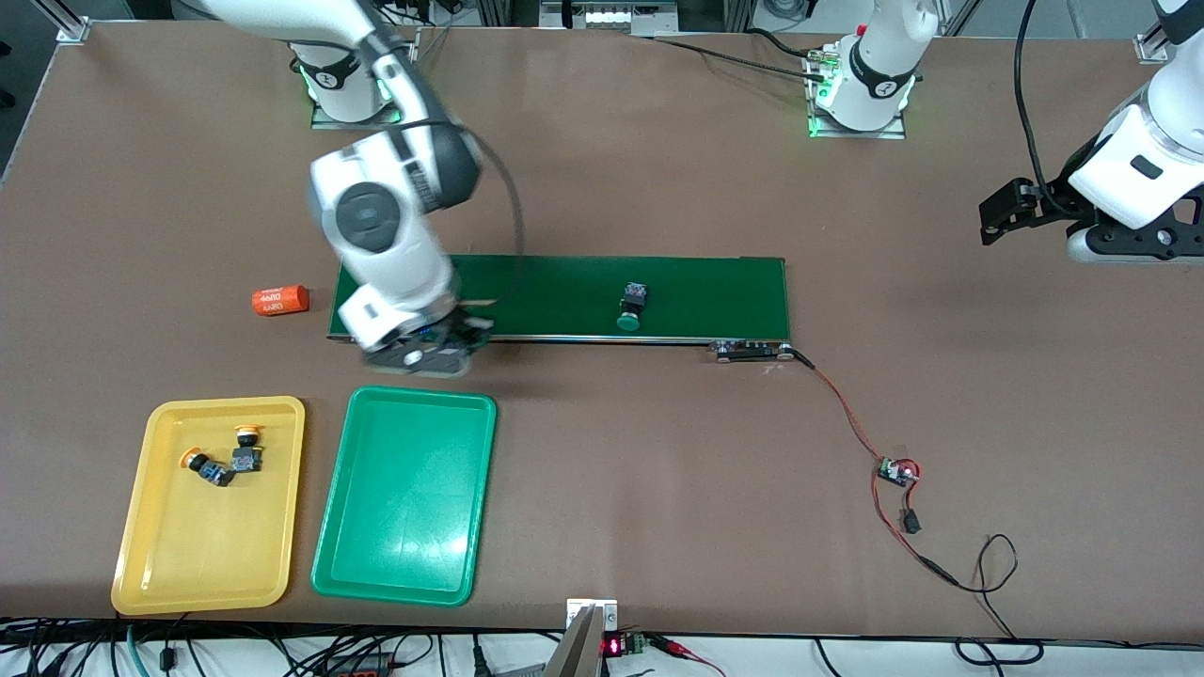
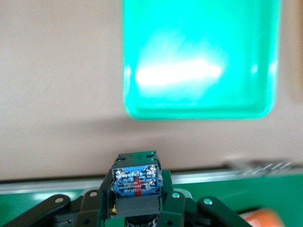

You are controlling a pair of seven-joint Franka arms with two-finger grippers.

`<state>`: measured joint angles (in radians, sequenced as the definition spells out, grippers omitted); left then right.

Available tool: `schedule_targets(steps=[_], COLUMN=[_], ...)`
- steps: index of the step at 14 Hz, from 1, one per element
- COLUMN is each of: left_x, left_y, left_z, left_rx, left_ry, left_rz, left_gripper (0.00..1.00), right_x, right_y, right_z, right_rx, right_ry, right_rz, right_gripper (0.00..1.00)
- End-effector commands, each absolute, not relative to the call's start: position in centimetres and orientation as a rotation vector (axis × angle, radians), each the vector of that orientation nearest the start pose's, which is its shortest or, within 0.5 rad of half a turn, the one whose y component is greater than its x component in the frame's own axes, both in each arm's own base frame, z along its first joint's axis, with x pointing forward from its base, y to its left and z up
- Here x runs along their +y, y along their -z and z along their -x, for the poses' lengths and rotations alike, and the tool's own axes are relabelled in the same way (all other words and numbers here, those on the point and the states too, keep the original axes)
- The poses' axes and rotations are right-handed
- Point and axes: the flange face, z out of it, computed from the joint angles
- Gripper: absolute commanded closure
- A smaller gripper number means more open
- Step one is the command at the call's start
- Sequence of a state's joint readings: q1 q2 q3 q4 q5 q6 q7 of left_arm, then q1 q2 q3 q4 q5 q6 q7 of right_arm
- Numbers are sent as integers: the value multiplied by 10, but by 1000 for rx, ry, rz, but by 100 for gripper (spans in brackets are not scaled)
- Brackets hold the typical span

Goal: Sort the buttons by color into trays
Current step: 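Carry the button to the green tray and release it with the right gripper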

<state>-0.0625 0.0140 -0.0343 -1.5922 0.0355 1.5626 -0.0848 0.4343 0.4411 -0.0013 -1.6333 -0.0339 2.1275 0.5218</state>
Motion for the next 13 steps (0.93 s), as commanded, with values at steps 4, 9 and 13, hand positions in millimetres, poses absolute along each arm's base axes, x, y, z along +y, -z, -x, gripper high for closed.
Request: schedule_targets(steps=[4,9,13], left_x=[-48,-49,-48], left_y=[-613,-613,-613], left_z=[-552,-552,-552], left_rx=[49,54,49], left_ry=[-65,-65,-65], left_rz=[3091,3091,3090], left_gripper=[0,0,0], right_x=[187,145,143], right_y=[-355,-293,-246], right_z=[-693,-741,-751], right_rx=[-55,-53,-46], right_ry=[123,184,315], right_rz=[3140,3150,3125], right_gripper=[100,100,100])
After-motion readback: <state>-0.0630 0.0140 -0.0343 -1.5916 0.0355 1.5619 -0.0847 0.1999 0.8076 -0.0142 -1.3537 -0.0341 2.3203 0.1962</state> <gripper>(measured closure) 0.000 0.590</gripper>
